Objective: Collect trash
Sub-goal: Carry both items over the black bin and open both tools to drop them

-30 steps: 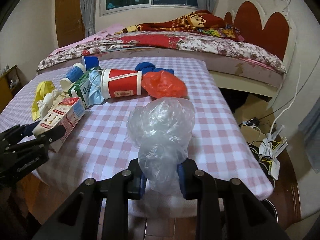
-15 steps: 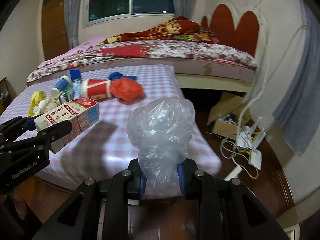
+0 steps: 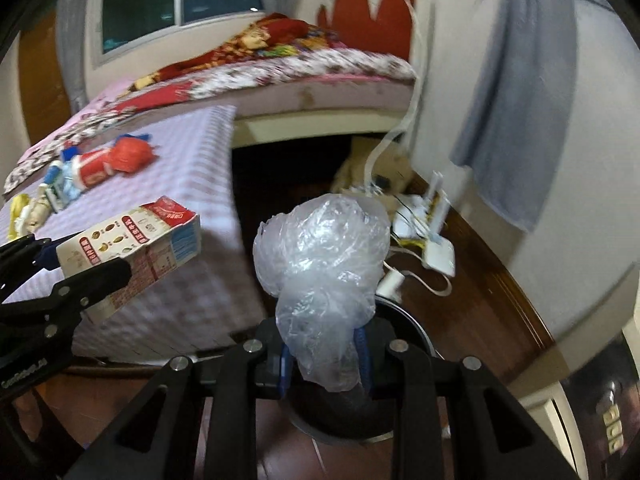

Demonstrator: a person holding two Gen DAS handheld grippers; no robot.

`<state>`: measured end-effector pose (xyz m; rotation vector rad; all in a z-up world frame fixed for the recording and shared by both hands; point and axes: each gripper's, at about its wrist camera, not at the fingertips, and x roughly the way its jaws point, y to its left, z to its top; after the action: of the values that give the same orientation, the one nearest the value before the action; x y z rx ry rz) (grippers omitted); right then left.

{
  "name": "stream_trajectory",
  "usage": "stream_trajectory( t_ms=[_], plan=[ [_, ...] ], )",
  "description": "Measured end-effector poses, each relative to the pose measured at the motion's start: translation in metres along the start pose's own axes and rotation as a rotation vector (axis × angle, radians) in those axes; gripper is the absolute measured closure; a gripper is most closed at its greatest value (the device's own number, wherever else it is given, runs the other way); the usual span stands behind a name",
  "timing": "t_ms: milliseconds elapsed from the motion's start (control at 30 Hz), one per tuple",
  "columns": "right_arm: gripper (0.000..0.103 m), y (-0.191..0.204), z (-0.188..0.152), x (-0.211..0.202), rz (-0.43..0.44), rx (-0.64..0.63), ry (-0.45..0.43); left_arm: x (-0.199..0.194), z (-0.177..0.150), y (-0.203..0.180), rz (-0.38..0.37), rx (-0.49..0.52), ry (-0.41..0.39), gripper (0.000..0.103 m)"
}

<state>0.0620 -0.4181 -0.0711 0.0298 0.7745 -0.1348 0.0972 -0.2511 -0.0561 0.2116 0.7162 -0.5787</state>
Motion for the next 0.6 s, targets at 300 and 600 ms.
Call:
stream_trajectory(
  t_ms=[300,600],
  plan=[
    [0.075,-0.054,-0.04,0.046,0.028,0.02,0.135,0.063,-0.014,-0.044,-0.147,0.026,0.13,0.052],
    [0.075,-0.073,-0.064,0.104,0.082,-0.004,0.288,0.119,-0.025,-0.054,-0.213,-0.001,0.246,0.047]
  ],
)
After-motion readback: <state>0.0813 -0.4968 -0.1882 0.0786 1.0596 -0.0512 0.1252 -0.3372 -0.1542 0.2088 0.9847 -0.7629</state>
